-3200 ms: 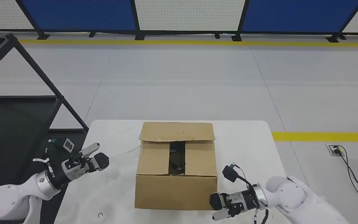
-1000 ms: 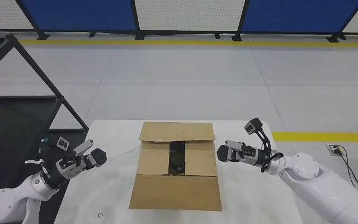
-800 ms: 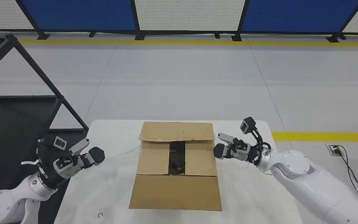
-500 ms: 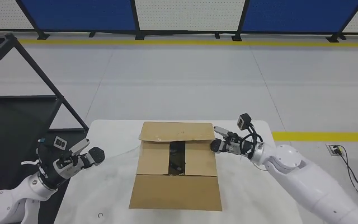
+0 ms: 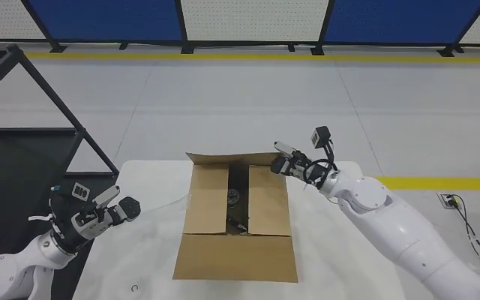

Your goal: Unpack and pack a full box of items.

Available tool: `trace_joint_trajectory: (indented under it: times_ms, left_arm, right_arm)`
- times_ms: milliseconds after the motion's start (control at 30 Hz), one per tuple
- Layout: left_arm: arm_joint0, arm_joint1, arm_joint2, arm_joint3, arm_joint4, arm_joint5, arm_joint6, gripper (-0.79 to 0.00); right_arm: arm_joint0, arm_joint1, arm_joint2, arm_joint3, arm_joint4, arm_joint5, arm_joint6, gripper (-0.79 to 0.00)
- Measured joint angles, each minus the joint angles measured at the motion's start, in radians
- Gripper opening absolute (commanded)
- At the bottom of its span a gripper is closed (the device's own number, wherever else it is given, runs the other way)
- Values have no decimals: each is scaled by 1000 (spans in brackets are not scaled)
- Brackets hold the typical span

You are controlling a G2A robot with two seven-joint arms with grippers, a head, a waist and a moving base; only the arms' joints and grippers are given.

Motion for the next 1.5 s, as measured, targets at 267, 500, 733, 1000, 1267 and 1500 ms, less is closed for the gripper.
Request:
trace_joint_trajectory:
  times_ms: [267, 500, 733, 1000, 1267, 1500]
  left_arm:
    - [0, 0, 0, 0, 0, 0, 0, 0]
    - [0, 0, 0, 0, 0, 0, 0, 0]
    - [0, 0, 0, 0, 0, 0, 0, 0]
    - [0, 0, 0, 0, 0, 0, 0, 0]
    - [0, 0, 0, 0, 0, 0, 0, 0]
    - [0, 0, 0, 0, 0, 0, 0, 0]
  right_arm:
    - [0, 0, 0, 1, 0, 0, 1, 0]
    - [-18, -7, 17, -23, -13, 19, -80, 0]
    - [3, -65, 31, 16, -11, 74, -215, 0]
    - [58, -171, -2, 196, -3, 128, -251, 0]
    - [85, -287, -34, 351, -14, 92, -314, 0]
    - [89, -294, -37, 360, -13, 110, -270, 0]
